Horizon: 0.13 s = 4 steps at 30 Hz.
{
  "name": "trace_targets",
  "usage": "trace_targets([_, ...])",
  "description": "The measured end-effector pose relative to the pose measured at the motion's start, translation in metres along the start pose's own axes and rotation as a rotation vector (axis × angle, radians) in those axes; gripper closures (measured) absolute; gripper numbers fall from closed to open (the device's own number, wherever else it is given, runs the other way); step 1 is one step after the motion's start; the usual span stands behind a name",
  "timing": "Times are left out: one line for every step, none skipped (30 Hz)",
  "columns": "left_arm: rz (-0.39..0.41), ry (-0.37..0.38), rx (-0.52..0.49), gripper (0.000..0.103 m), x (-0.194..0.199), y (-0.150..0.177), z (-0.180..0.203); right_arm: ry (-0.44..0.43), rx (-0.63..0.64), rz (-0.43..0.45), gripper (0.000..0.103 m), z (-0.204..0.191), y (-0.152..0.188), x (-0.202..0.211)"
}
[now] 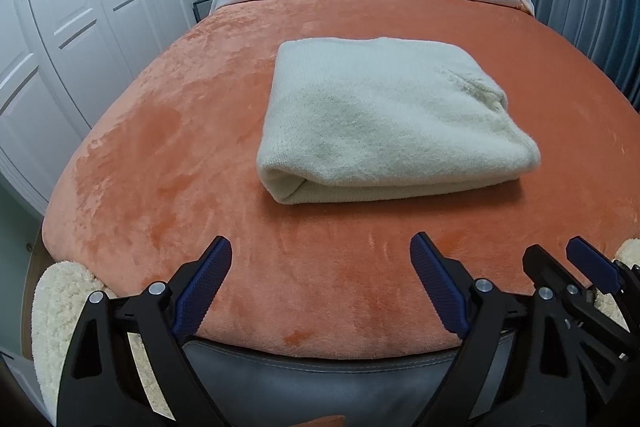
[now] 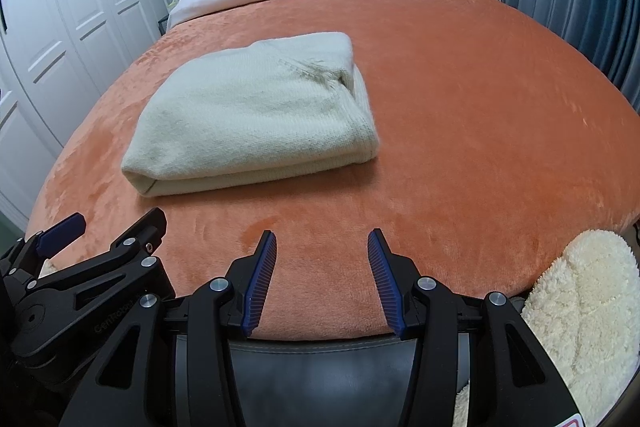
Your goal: Fold small clothes
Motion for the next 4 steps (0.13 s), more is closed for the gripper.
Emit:
trace_targets([0.001,0.000,-0.003,0.016,0.0002,-0.0001,0.0008,0.002,0.000,0.000,0.055,-0.0004,0.0003,-0.0001])
trace_targets([0.000,-0.001,-0.004,0.016,0.0001,0.0000,0.0009,0.003,-0.001,0.000,0.055,-0.0006,0.0005,0.0000])
trace_targets([-0.003,0.000,-0.002,0.016,-0.0001,0.0002,0.0009,0.003,-0.002,0.000,0.055,-0.0006,0.0002,-0.0001])
trace_targets([-0.005,0.002,0.001,0.016,0.0000,0.0001,0.0013,0.003,-0.003,-0.001,0.055,-0.0007,0.0003,-0.0002])
Point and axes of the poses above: each gripper's, at about its wrist camera, not at the fingertips, and x roughly against the way its jaws point, z to its right, y to its underside, the point moved 2 cm from there along -x, roughly the way its jaws point, and after that the axes turned 3 degrees about x, right-handed, at the moved point
